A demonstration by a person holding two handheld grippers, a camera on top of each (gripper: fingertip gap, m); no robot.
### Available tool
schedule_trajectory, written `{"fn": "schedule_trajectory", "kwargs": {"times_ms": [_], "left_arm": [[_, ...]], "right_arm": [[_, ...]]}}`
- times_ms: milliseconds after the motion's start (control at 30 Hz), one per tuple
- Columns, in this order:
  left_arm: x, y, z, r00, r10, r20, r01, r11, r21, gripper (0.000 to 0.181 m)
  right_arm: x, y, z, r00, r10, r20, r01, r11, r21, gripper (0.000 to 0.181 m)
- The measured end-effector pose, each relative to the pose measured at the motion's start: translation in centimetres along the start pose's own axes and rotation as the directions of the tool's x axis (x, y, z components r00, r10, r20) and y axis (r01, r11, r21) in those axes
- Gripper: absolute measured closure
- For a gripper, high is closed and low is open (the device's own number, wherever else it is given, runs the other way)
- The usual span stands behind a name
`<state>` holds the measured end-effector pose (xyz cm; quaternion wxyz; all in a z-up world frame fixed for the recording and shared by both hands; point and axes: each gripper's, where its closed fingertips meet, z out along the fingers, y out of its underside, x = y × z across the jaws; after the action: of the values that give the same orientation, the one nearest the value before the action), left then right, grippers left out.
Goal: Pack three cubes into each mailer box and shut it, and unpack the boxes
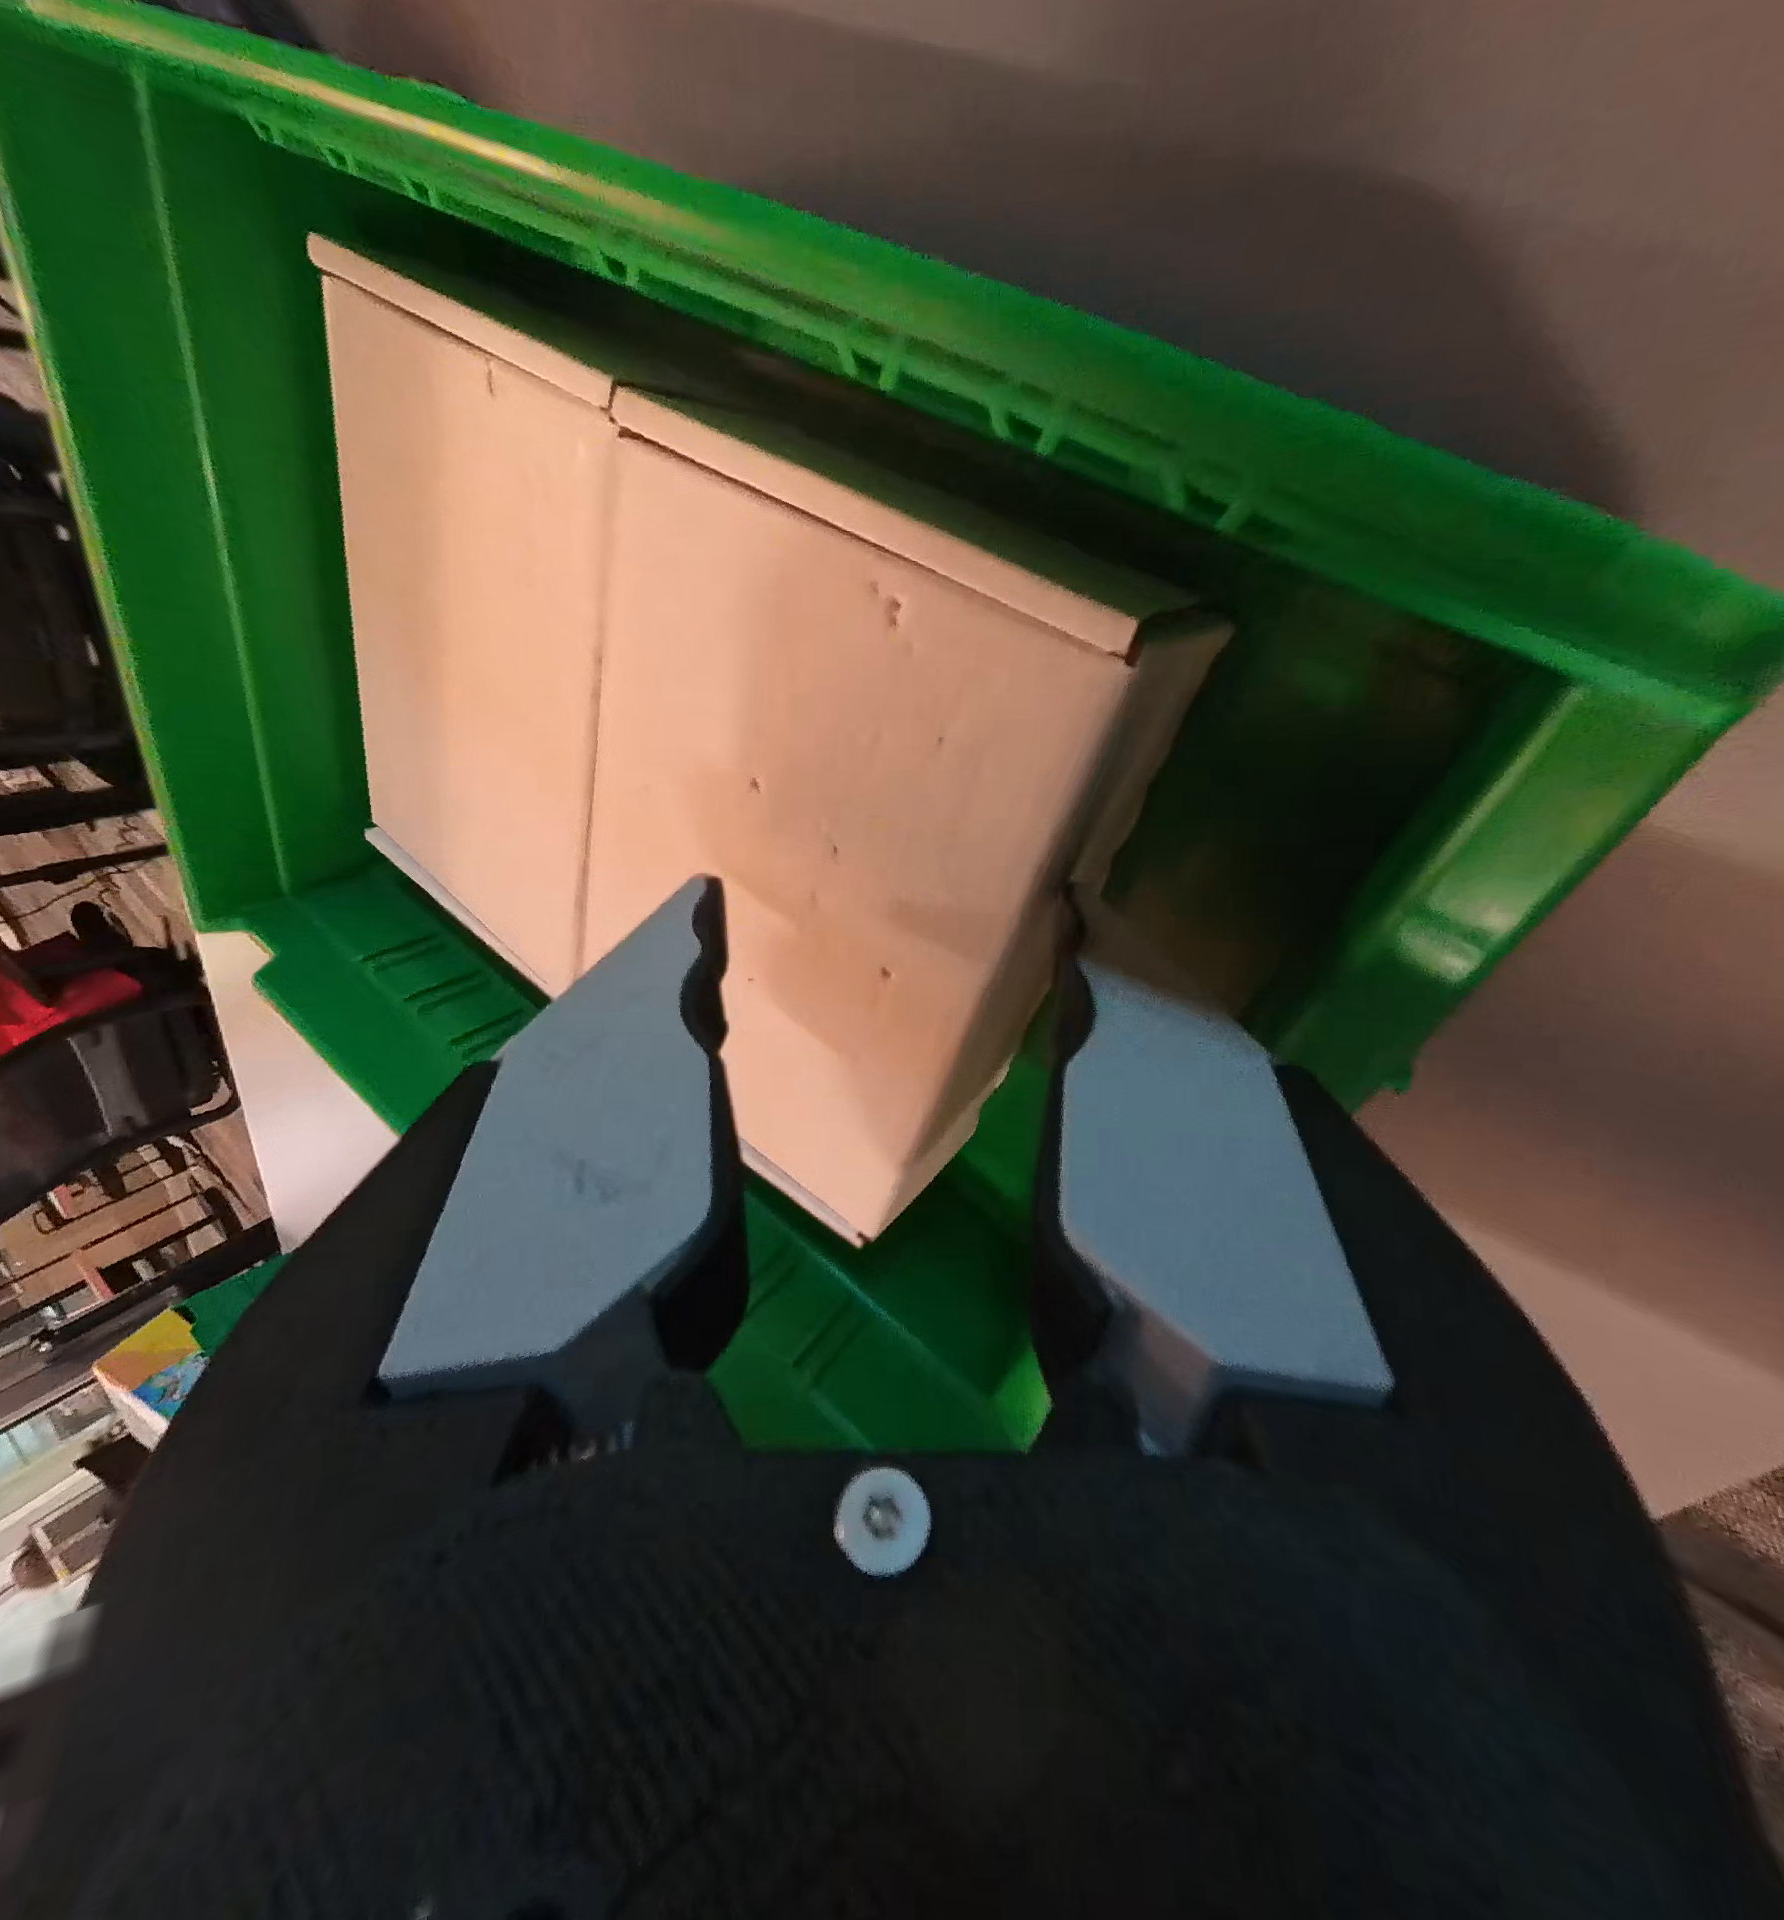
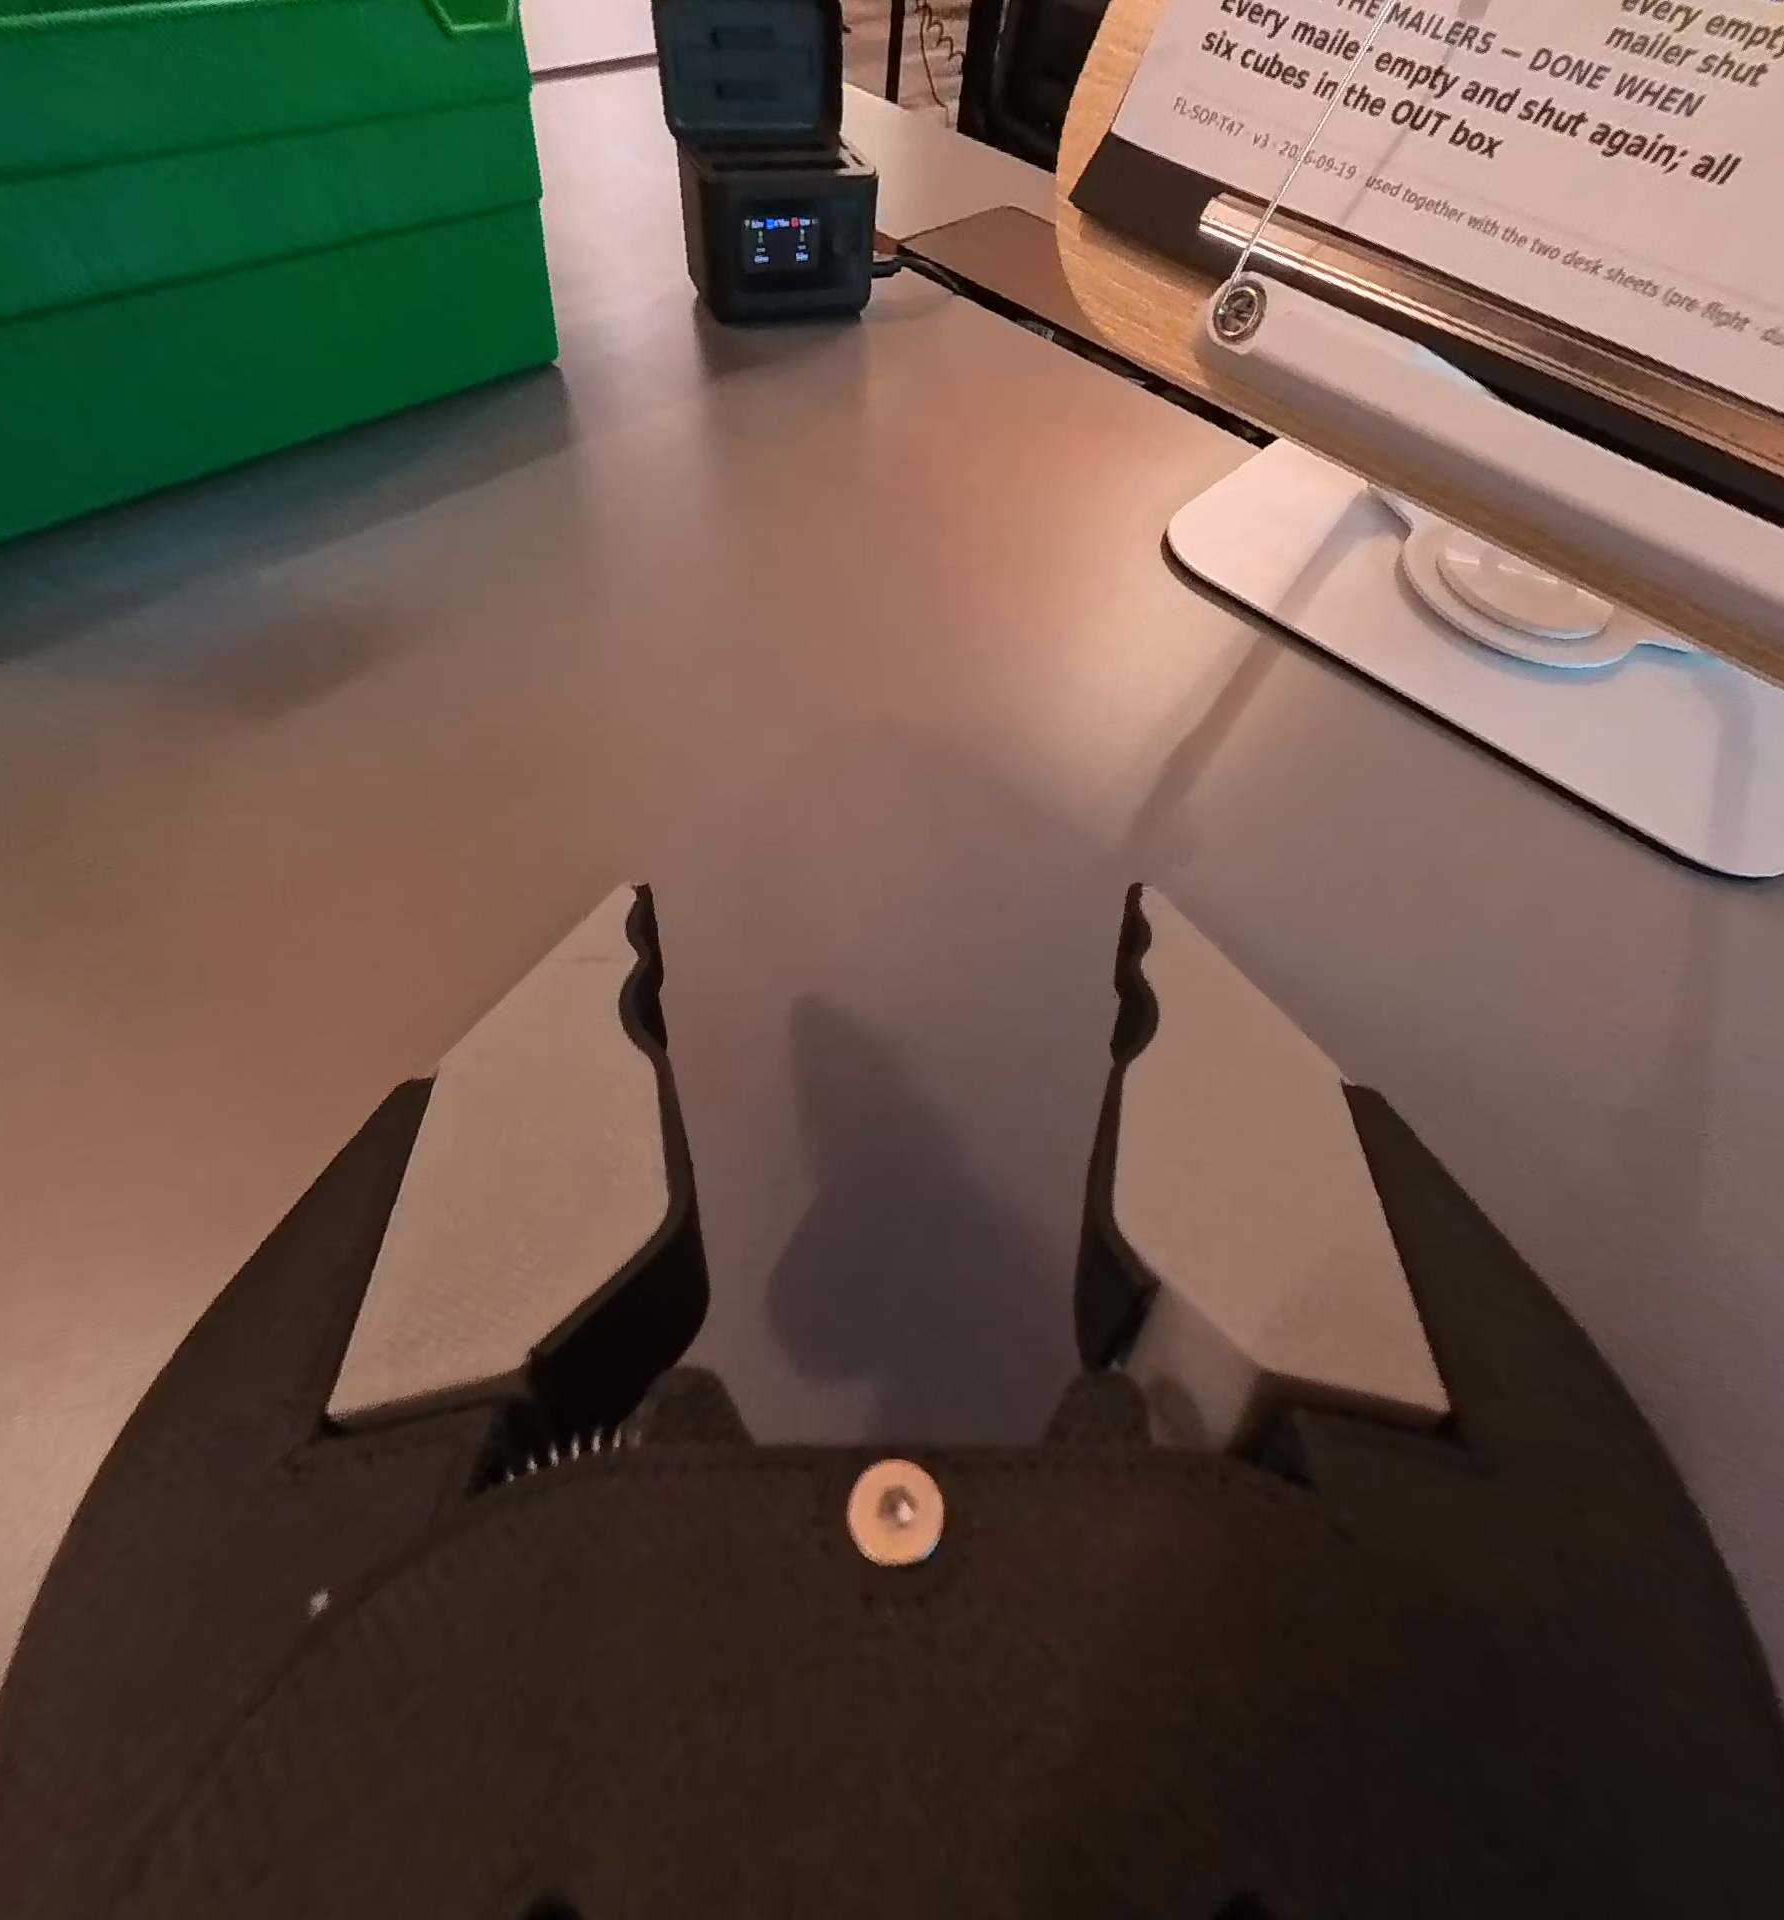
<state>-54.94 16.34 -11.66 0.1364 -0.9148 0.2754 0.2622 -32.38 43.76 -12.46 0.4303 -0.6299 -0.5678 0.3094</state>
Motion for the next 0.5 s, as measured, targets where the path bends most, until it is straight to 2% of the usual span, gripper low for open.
{"fn": "schedule_trajectory", "kwargs": {"times_ms": [100,167,233,300,500], "left_arm": [[0.3,0.9,1.0,0.999,0.04,-0.004,-0.04,0.998,-0.049,0.119],[0.5,1.1,1.9,0.998,0.058,0.0,-0.058,0.996,-0.069,0.113],[0.1,0.7,2.7,0.996,0.066,0.061,-0.063,0.996,-0.062,0.106],[-0.2,0.5,3.0,0.992,0.063,0.112,-0.057,0.997,-0.057,0.107],[-0.2,0.6,2.6,0.991,0.076,0.107,-0.069,0.995,-0.065,0.113]], "right_arm": [[-0.1,0.0,0.0,1.0,-0.006,-0.002,0.006,1.0,0.002,0.096],[-0.1,-0.1,-0.1,1.0,-0.004,-0.003,0.004,1.0,0.004,0.096],[0.0,-0.1,-0.1,1.0,0.003,-0.001,-0.003,1.0,0.005,0.096],[0.0,-0.1,-0.1,1.0,0.01,0.002,-0.01,1.0,0.006,0.096],[-0.3,0.0,-0.1,1.0,0.001,0.009,-0.001,1.0,0.002,0.096]]}}
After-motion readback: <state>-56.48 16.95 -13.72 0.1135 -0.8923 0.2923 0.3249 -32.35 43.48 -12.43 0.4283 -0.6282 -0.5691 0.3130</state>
